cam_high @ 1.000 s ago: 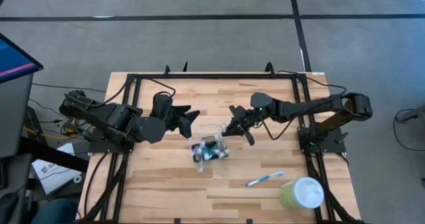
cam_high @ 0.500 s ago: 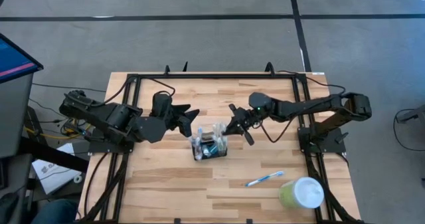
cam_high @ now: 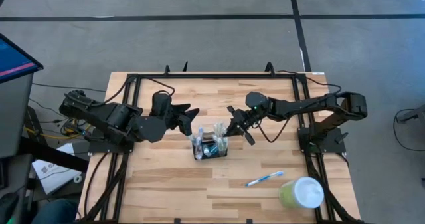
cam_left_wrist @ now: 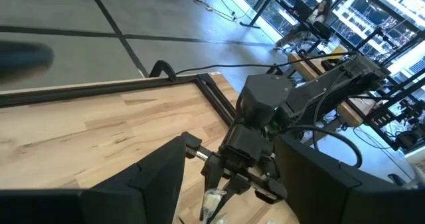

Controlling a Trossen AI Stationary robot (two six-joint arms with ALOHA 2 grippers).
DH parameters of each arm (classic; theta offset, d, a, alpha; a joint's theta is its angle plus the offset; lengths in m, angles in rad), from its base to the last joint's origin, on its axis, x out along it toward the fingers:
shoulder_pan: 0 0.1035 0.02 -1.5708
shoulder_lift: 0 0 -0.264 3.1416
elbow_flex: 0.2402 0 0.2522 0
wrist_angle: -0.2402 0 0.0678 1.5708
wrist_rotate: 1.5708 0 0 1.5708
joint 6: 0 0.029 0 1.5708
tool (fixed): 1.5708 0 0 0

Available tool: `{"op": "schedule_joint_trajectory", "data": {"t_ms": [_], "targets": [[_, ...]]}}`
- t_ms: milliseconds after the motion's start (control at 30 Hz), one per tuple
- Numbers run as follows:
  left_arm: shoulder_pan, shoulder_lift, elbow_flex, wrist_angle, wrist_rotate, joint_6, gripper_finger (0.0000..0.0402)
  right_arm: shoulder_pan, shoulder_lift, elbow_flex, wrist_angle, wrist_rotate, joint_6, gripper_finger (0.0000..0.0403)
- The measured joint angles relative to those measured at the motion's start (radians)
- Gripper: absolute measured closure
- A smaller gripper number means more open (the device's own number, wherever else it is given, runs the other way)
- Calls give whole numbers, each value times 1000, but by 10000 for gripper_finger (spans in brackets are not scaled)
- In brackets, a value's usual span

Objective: Pick & Place toothbrushing station
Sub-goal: Put the orange toothbrush into the top right section of the mesh organizer, then put the blue toothbrush into the top left section of the mesh organizer

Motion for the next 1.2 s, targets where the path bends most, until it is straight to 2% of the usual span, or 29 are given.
{"op": "schedule_joint_trajectory", "data": {"t_ms": [167,367,533,767,967,1200], "targets": [[0,0,0,0,0,0,172,-2,59,-2,-18,-1,-16,397],[0,0,0,1,-1,-1,172,29,154,6,86,4,17,397],[-5,0,0,1,6,-5,172,46,162,3,126,67,47,393],[-6,0,0,0,7,-5,172,13,159,-2,107,77,123,372],[-6,0,0,0,7,0,172,-7,141,-3,63,45,187,318],[-6,0,0,-1,9,27,172,-14,11,-3,-15,49,224,201]]}}
